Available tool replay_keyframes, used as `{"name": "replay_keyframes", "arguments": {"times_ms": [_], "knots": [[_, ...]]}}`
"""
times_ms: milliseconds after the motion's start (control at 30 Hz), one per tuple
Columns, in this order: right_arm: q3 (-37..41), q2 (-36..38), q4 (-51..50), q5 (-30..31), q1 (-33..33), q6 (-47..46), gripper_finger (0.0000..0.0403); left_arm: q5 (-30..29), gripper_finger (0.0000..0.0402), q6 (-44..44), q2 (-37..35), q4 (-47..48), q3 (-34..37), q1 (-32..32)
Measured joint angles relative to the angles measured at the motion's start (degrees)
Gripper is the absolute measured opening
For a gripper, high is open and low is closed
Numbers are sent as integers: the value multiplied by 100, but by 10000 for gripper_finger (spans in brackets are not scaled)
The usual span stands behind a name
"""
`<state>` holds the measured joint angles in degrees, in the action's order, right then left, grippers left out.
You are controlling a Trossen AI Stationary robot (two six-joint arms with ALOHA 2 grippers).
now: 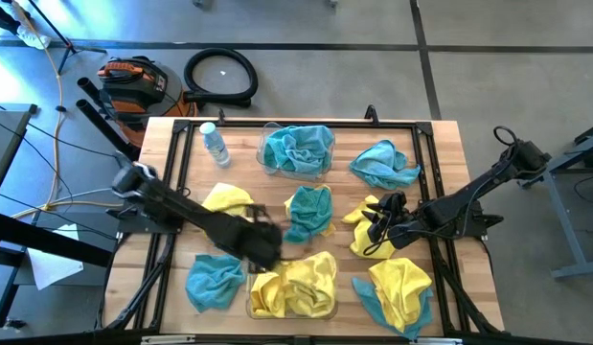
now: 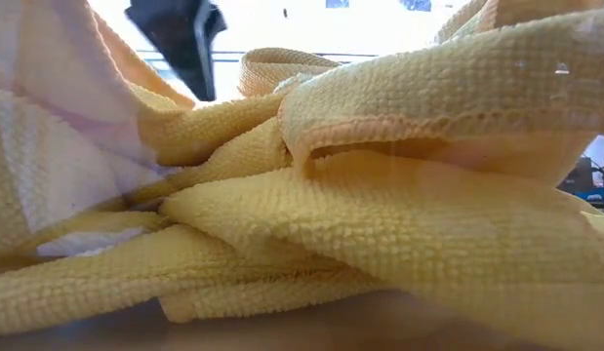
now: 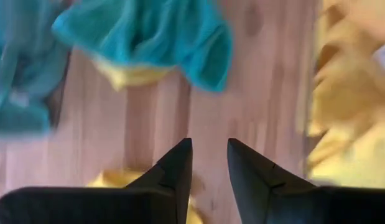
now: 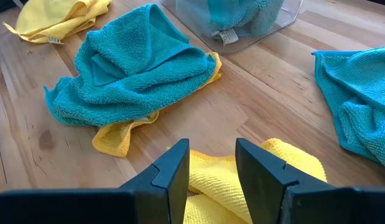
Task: Sort microfiber towel by color & place in baskets
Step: Put the blue towel into the top transparent bin
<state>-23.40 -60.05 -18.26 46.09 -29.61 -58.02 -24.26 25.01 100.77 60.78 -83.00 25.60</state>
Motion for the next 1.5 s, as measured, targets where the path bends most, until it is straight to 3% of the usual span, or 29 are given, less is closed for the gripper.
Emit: {"name": "replay_keyframes", "arguments": {"times_ms": [333, 633, 833, 1100, 1300, 1500], "knots": [[0, 0, 9, 2, -2, 0, 126, -580, 81, 1532, -3223, -1314, 3328, 285], [0, 0, 13, 2, -2, 0, 126, -1012, 80, 1827, -5064, -1888, 5109, 448], [0, 0, 452, 57, 75, 252, 126, -1123, 80, 1433, -5658, -1907, 5572, 444], [-340, -23, 2026, -701, 979, 2426, 126, -1607, 80, 875, -5799, -1910, 5626, 442], [-1554, -649, 1801, -1564, 1707, 3671, 126, -1551, 80, 848, -5797, -2183, 5628, 442], [-3195, -2016, 357, -2301, 2257, 4011, 126, -1473, 80, 284, -5794, -2839, 5628, 442]]}}
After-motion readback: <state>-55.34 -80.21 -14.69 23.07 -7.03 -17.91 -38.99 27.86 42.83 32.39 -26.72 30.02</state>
